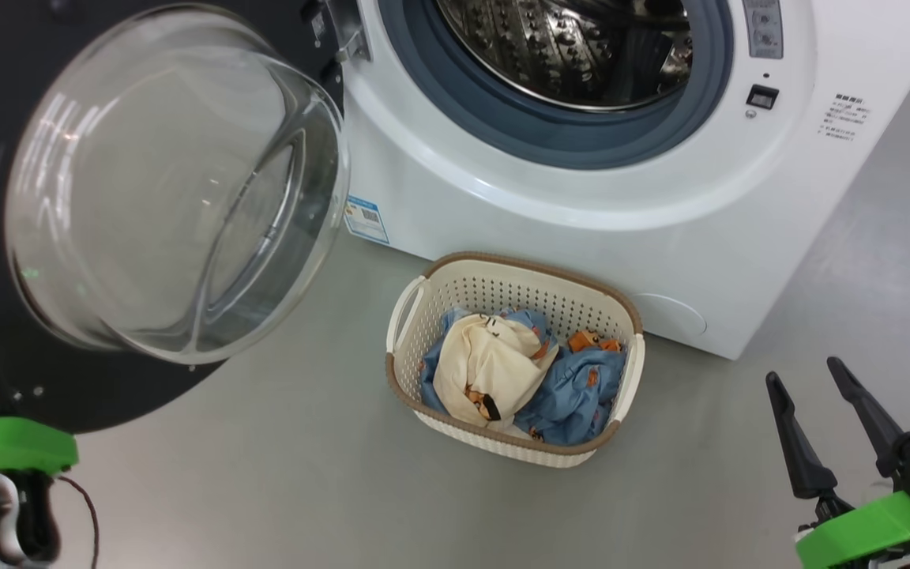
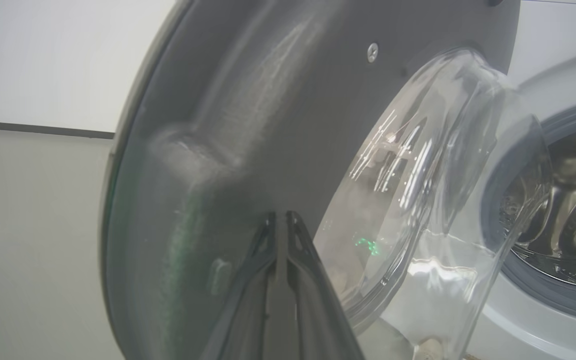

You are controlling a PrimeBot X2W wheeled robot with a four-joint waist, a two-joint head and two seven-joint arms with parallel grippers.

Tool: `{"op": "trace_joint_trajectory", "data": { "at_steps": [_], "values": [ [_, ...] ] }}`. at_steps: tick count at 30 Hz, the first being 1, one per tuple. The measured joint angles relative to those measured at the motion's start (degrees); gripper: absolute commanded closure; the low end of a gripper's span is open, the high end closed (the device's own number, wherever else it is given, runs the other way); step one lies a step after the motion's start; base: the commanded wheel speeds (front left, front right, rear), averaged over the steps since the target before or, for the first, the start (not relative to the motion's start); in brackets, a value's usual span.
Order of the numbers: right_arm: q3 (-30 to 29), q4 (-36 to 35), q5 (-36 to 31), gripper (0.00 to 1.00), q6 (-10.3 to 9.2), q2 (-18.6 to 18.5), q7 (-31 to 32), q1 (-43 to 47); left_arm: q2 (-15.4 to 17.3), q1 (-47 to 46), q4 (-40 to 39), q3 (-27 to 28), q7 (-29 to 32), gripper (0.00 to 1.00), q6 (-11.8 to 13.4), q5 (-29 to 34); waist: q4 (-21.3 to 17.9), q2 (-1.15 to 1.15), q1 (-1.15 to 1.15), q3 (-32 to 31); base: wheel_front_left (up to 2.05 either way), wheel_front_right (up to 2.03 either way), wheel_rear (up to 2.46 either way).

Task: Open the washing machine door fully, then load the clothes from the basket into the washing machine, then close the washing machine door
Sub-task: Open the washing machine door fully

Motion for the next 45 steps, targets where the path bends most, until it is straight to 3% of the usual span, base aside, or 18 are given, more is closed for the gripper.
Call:
{"op": "trace_joint_trajectory", "data": {
  "at_steps": [27, 38, 45],
  "values": [
    [-0.3, -0.8, -1.9, 0.0, 0.0, -2.3, 0.0, -7.1, 1.1, -13.8, 11.8, 17.6, -0.5, 1.0, -3.2, 10.5, -1.5, 0.0, 0.0, 11.7, 0.0, 0.0, 0.0],
    [-0.2, -0.9, -2.1, 0.0, 0.0, -2.4, 0.0, -8.8, 1.7, -15.5, 14.3, 22.2, -0.5, 1.0, -3.9, 13.8, -2.6, 0.0, 0.0, 14.1, 0.0, 0.0, 0.0],
    [-0.3, -0.6, -2.1, 0.0, 0.0, -2.3, 0.0, -9.0, 1.4, -16.5, 14.6, 23.4, -0.5, 1.0, -5.9, 15.8, -2.6, 0.0, 0.0, 13.7, 0.0, 0.0, 0.0]
  ]
}}
